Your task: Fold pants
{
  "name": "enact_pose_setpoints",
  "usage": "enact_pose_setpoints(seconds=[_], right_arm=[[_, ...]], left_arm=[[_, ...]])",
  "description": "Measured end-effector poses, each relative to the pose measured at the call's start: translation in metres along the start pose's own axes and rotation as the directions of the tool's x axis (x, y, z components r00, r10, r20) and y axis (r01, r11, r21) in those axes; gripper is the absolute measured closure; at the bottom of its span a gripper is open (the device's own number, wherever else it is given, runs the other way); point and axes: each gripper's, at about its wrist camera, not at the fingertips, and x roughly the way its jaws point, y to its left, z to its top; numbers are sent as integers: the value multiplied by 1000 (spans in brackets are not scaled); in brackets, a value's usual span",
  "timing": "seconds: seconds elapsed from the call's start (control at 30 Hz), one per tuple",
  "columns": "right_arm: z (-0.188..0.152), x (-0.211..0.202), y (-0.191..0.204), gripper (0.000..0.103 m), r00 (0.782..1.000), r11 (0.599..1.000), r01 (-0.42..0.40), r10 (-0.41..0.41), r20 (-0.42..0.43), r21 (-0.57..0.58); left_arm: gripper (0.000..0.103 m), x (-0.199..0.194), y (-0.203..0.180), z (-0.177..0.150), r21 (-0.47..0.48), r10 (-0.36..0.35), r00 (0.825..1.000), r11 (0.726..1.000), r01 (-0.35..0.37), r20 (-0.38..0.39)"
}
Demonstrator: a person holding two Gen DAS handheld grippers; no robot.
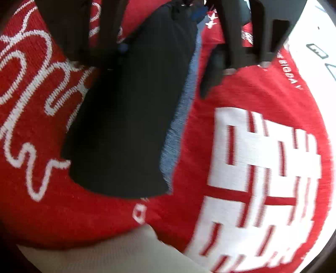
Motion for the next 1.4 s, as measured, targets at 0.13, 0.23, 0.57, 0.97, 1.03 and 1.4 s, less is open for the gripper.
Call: enact_pose_setpoints(seconds=[0.13, 0.23, 0.57, 0.97, 1.03, 1.4], right_arm=[[1, 0, -7, 96, 1000, 999, 0, 1, -30, 46], [-2, -4, 5, 96, 999, 1000, -7, 6, -42, -21], [-21, -3, 69, 96, 994, 929, 68, -93, -52, -364], [-21, -45, 2, 40, 983, 981, 182, -183, -6, -72], [-23, -42, -12, 40, 986, 986, 166, -166, -12, -11], [8, 1, -3, 91, 997, 997, 76, -77, -13, -34]], left_arm=[[45, -22, 1, 7, -17, -74, 997, 997, 75, 37], [57, -41, -5, 15, -35, -167, 980, 985, 171, 112], [57, 1, -24, -1, -5, -264, 942, 963, 271, 208], [57, 0, -39, 3, 14, -268, 943, 963, 271, 195], [57, 1, -43, 3, 12, -262, 946, 964, 265, 192], [57, 1, -55, 7, 21, -239, 953, 971, 239, 187]])
